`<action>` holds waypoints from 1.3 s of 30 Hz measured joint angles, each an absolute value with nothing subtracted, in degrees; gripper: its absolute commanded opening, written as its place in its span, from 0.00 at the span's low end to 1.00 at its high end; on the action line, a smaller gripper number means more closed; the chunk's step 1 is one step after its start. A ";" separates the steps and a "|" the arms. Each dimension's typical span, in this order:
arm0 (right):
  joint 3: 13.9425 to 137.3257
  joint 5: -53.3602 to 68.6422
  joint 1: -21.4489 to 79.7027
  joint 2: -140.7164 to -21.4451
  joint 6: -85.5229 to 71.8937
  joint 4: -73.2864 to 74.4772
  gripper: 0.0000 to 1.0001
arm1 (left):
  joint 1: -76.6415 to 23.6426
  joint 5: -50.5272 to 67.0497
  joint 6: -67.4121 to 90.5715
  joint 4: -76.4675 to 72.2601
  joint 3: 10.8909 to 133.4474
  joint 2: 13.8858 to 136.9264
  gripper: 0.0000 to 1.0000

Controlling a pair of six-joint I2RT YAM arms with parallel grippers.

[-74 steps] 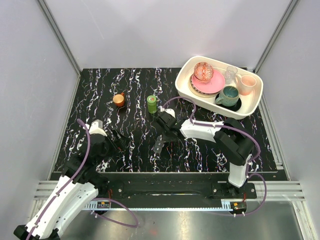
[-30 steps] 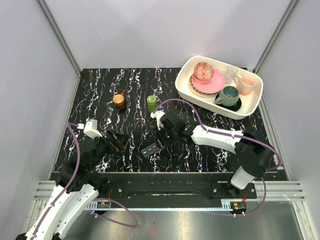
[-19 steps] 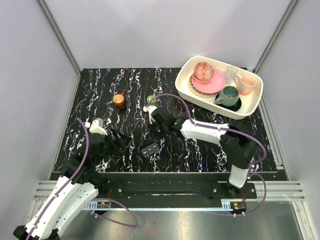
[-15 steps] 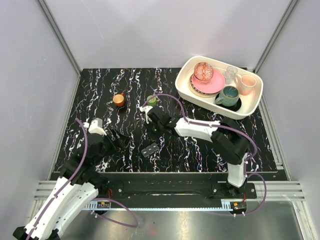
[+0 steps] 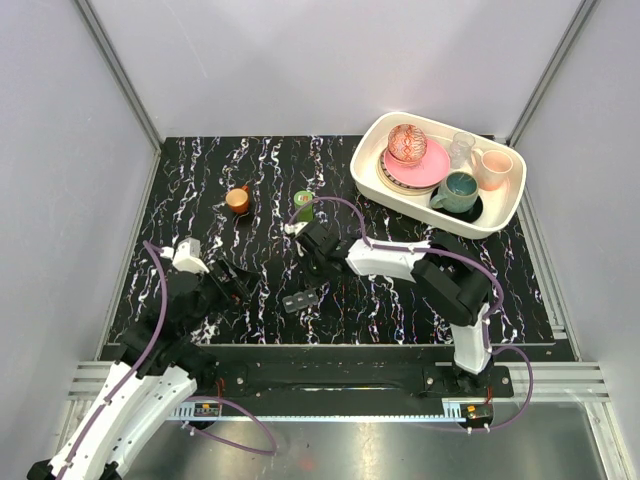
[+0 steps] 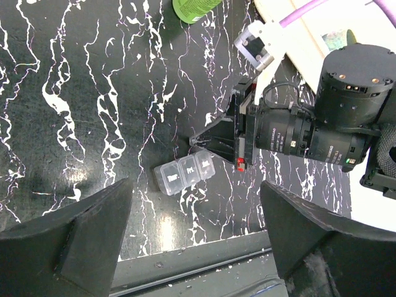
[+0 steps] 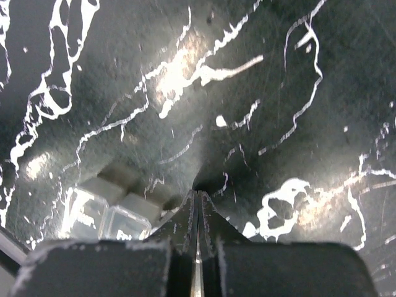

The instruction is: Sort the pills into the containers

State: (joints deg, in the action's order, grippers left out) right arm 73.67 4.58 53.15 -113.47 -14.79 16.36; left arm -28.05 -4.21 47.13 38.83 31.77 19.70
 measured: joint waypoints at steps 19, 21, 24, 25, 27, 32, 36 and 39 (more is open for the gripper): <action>64.05 8.23 53.15 -106.34 -19.22 16.64 0.00 | -28.05 -1.83 47.05 35.83 31.07 19.55 0.89; 63.59 8.49 53.15 -105.93 -19.46 16.95 0.00 | -28.05 -1.74 47.05 35.79 30.74 19.55 0.89; 63.20 7.94 53.15 -105.36 -19.97 17.72 0.00 | -28.05 -1.63 47.03 35.92 30.33 19.53 0.89; 62.89 6.90 53.15 -104.97 -20.25 18.13 0.00 | -28.05 -1.63 47.03 35.92 30.33 19.53 0.89; 62.11 4.12 53.21 -103.48 -20.47 19.53 0.00 | -28.05 -1.63 47.03 35.88 30.33 19.53 0.89; 60.95 -1.39 53.21 -95.44 -20.18 22.98 0.46 | -28.05 -1.63 47.03 35.90 30.33 19.49 0.89; 60.97 4.34 53.39 -88.92 -16.45 21.61 0.67 | -28.05 -1.61 47.03 35.90 30.33 19.49 0.89; 60.95 9.76 54.04 -87.24 -13.32 20.01 0.75 | -28.05 -1.61 47.03 35.90 30.33 19.49 0.90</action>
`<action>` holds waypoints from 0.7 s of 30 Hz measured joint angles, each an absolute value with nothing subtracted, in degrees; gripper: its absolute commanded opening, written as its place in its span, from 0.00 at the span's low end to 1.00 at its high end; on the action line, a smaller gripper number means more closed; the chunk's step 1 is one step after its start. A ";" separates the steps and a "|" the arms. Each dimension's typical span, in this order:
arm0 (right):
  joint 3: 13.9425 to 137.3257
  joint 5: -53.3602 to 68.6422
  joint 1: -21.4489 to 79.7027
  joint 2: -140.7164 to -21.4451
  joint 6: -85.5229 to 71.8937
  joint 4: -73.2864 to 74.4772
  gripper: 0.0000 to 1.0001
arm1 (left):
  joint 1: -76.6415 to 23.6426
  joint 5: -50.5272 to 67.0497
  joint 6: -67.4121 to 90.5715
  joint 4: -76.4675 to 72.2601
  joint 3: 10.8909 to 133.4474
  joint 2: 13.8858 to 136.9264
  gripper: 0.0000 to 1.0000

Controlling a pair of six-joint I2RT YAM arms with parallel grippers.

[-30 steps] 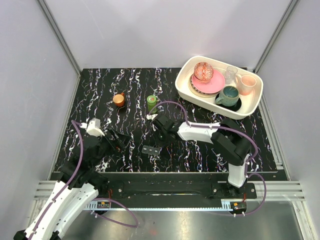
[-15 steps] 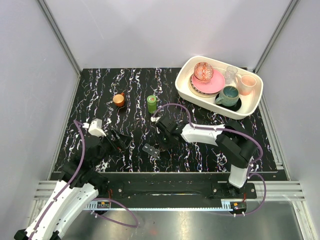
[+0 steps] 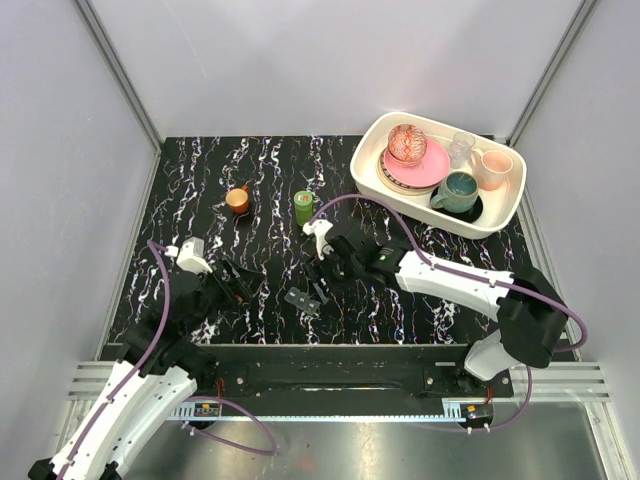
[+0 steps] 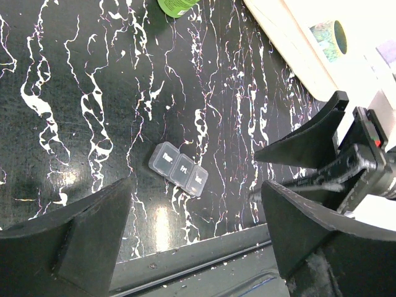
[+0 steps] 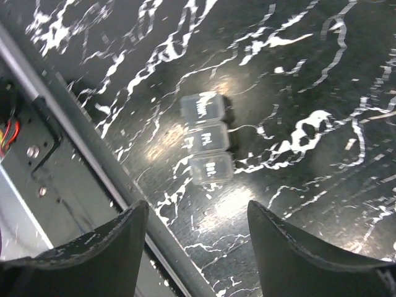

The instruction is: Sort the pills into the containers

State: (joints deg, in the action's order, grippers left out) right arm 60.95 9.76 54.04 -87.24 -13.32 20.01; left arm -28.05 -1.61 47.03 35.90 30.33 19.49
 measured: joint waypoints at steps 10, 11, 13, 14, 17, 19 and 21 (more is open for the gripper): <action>60.42 12.51 60.14 -91.05 -6.92 18.02 0.78 | -28.05 -1.58 47.03 35.90 30.33 19.49 0.90; 60.47 11.55 60.97 -92.27 -6.59 17.87 0.78 | -28.05 -1.58 47.03 35.90 30.33 19.49 0.91; 60.49 10.39 61.98 -94.32 -5.98 17.74 0.78 | -28.05 -1.58 47.03 35.90 30.33 19.49 0.91; 60.49 9.56 62.30 -95.29 -5.69 17.65 0.78 | -28.05 -1.61 47.03 35.92 30.33 19.49 0.91; 60.49 7.62 62.46 -96.95 -4.67 17.21 0.78 | -28.05 -1.61 47.03 35.90 30.33 19.46 0.91; 60.49 6.42 62.46 -97.62 -3.86 16.73 0.78 | -28.05 -1.63 47.05 35.90 30.33 19.46 0.91; 60.49 5.26 62.46 -98.32 -3.14 16.14 0.78 | -28.05 -1.63 47.05 35.90 30.33 19.46 0.91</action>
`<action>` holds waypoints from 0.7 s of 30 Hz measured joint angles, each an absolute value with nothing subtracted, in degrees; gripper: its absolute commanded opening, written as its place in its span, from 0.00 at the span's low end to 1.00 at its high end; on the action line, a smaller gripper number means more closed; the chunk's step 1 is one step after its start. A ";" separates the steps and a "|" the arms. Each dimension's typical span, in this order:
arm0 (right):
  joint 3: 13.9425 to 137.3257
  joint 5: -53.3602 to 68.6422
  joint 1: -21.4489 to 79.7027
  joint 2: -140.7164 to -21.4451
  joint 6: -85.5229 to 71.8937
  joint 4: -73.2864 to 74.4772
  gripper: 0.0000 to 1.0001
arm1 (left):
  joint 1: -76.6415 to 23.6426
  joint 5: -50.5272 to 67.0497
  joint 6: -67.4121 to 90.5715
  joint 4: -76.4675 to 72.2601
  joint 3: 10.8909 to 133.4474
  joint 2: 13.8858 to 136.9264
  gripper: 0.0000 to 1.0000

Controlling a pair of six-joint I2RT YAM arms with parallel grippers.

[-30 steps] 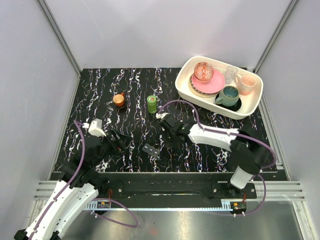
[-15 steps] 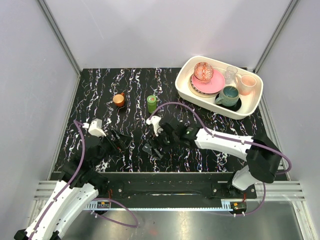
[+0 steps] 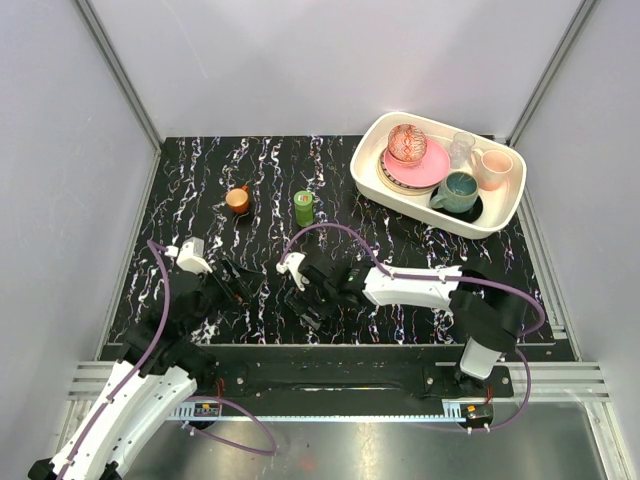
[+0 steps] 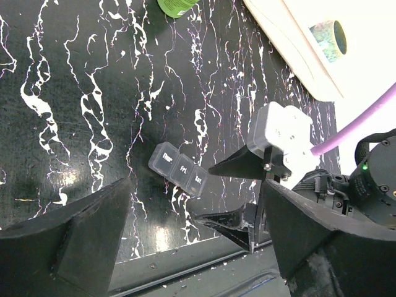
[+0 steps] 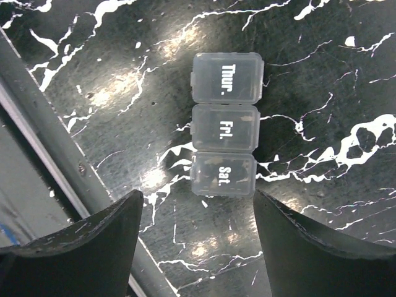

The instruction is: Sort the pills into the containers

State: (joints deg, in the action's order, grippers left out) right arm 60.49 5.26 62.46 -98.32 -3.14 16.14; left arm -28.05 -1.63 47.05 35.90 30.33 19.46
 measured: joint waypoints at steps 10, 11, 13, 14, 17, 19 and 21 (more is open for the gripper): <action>60.53 1.98 62.46 -99.81 -1.06 13.39 0.77 | -28.05 -1.63 47.05 35.86 29.85 19.55 0.91; 60.73 1.96 62.46 -100.27 -0.75 13.28 0.77 | -28.05 -1.63 47.05 35.81 29.85 19.62 0.91; 61.19 1.96 62.46 -101.45 -0.23 13.13 0.75 | -28.05 -1.63 47.05 35.83 29.85 19.62 0.91; 61.47 1.96 62.46 -102.13 -0.05 13.10 0.73 | -28.05 -1.63 47.05 35.79 29.85 19.62 0.91; 62.02 2.00 62.46 -103.68 0.32 13.10 0.65 | -28.05 -1.65 47.05 35.81 29.82 19.62 0.91; 62.28 2.00 62.46 -104.27 0.60 13.13 0.58 | -28.05 -1.65 47.05 35.79 29.74 19.62 0.91; 62.39 2.00 62.46 -104.57 0.80 13.15 0.50 | -28.05 -1.65 47.05 35.75 29.54 19.62 0.91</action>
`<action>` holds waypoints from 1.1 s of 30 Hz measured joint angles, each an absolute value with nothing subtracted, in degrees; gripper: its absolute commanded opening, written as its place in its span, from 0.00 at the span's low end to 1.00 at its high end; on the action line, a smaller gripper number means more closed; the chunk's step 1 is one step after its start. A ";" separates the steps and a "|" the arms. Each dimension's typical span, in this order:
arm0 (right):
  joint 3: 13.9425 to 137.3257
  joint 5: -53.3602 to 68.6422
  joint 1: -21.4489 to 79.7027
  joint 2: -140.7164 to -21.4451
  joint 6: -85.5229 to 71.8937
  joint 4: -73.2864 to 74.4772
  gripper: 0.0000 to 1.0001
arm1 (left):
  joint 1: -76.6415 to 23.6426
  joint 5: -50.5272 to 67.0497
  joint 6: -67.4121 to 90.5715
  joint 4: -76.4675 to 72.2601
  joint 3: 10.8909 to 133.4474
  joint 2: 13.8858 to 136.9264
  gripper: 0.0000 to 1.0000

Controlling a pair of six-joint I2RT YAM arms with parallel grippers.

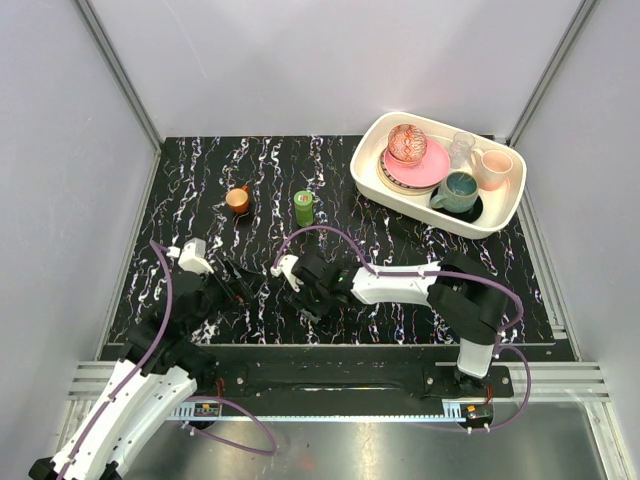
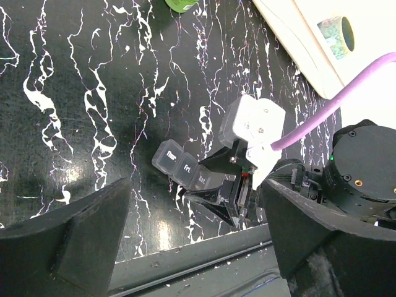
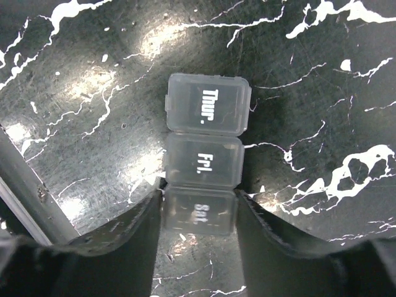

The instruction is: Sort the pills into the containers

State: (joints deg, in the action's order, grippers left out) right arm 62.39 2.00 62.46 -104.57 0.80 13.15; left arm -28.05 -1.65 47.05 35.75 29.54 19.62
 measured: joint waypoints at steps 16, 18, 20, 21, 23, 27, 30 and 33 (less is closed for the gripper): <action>57.80 3.36 62.46 -94.45 -2.04 14.46 0.25 | -28.05 -0.03 50.33 31.86 29.39 20.99 0.87; 56.75 4.75 62.46 -90.35 -3.42 14.44 0.24 | -28.05 0.89 51.37 30.26 29.39 22.92 0.86; 55.96 6.09 62.46 -86.48 -4.80 14.46 0.24 | -28.05 1.85 52.47 28.82 29.39 25.19 0.85; 55.55 6.94 62.46 -84.25 -5.67 14.31 0.23 | -28.05 2.46 53.04 28.01 29.39 26.26 0.84; 55.00 7.64 62.46 -81.36 -6.81 14.33 0.23 | -28.08 3.44 53.98 26.35 29.36 27.46 0.84; 54.61 9.06 62.46 -77.17 -8.75 14.28 0.22 | -28.16 5.10 55.79 22.70 28.75 28.40 0.81; 54.61 9.85 62.46 -75.68 -9.61 14.26 0.22 | -28.69 5.93 56.99 20.43 28.45 29.39 0.80; 54.61 10.26 62.48 -75.29 -10.26 14.24 0.21 | -29.61 6.20 57.67 18.85 28.45 30.35 0.78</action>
State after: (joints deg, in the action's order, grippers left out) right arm 54.61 10.26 62.48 -75.29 -10.26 14.24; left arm -29.61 6.20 57.67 18.85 28.45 30.35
